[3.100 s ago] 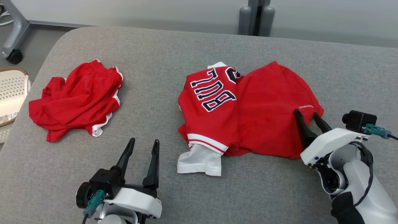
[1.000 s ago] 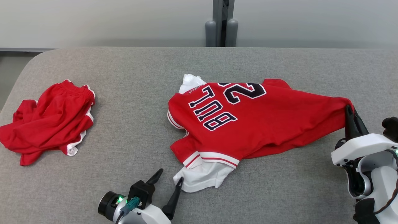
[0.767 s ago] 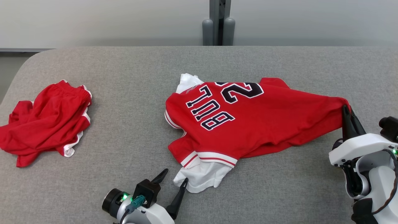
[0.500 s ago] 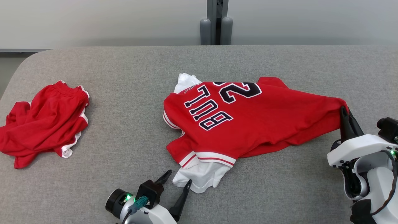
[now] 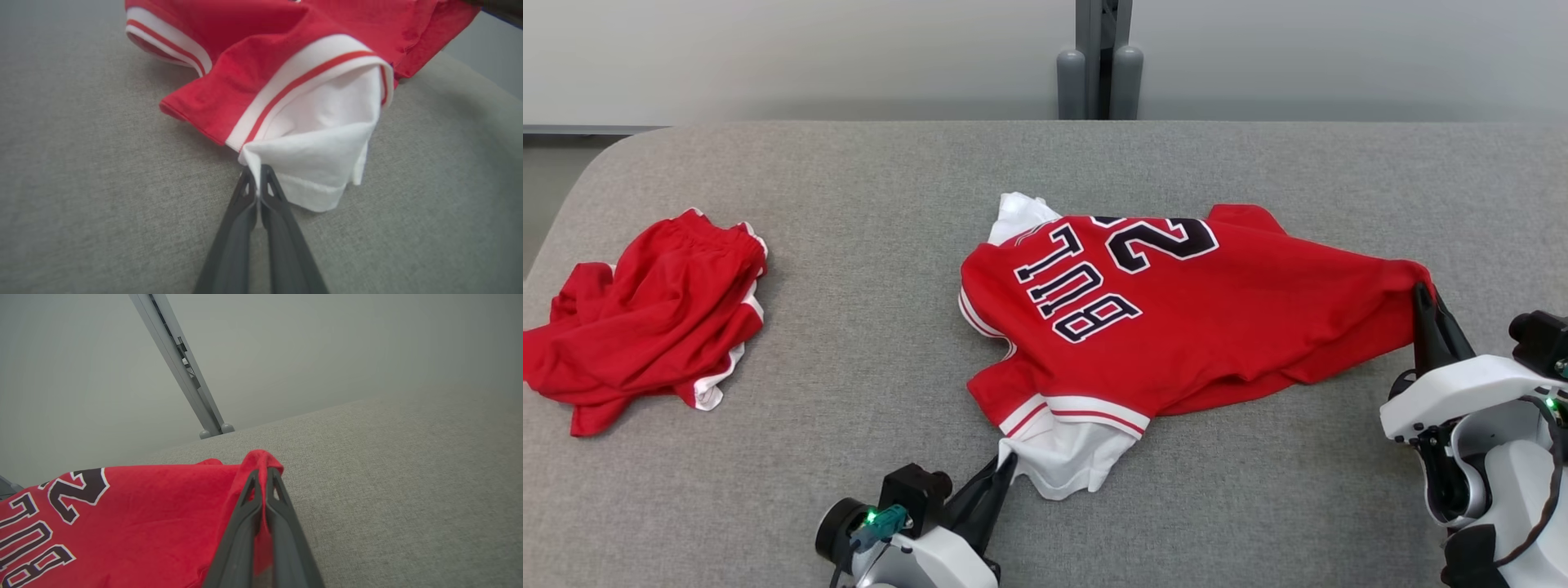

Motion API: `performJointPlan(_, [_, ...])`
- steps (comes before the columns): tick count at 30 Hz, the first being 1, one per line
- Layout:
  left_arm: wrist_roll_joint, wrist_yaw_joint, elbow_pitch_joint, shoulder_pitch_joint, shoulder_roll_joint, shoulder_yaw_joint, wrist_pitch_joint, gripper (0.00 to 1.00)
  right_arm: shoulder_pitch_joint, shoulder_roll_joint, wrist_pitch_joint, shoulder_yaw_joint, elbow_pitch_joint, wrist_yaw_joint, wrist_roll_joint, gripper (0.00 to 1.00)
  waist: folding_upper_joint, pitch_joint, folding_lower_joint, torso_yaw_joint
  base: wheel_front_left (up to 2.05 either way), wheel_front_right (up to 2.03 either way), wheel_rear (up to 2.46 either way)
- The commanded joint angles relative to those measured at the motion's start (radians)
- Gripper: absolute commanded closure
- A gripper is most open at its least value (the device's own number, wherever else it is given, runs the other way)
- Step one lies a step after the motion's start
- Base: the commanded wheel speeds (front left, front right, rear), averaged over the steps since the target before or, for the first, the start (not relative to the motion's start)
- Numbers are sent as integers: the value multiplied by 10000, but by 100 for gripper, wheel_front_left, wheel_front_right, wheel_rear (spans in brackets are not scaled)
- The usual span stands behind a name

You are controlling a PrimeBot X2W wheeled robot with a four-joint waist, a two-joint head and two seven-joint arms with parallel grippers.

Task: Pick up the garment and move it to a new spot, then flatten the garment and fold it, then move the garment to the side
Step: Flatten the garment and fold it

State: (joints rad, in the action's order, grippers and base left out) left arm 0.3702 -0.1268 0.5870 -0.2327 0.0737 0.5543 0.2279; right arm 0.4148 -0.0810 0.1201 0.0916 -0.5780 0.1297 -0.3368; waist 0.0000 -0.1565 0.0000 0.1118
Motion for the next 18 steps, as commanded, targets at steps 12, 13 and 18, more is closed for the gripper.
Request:
performJointPlan(12, [5163, -46, -4214, -153, 1772, 716, -634, 100, 306, -275, 52, -294, 198, 20, -252, 100, 0, 674, 0, 1, 0, 0, 0])
performJointPlan(13, [5558, -47, -4551, -224, 1912, 557, -678, 100, 402, -311, 14, -339, 319, 20, -292, 100, 0, 731, 0, -45, 0, 0, 0])
performJointPlan(18, [7102, -27, -5613, -718, 2226, -514, -872, 100, 1008, -703, -168, -845, 816, 20, -227, 100, 0, 995, 0, -331, 0, 0, 0])
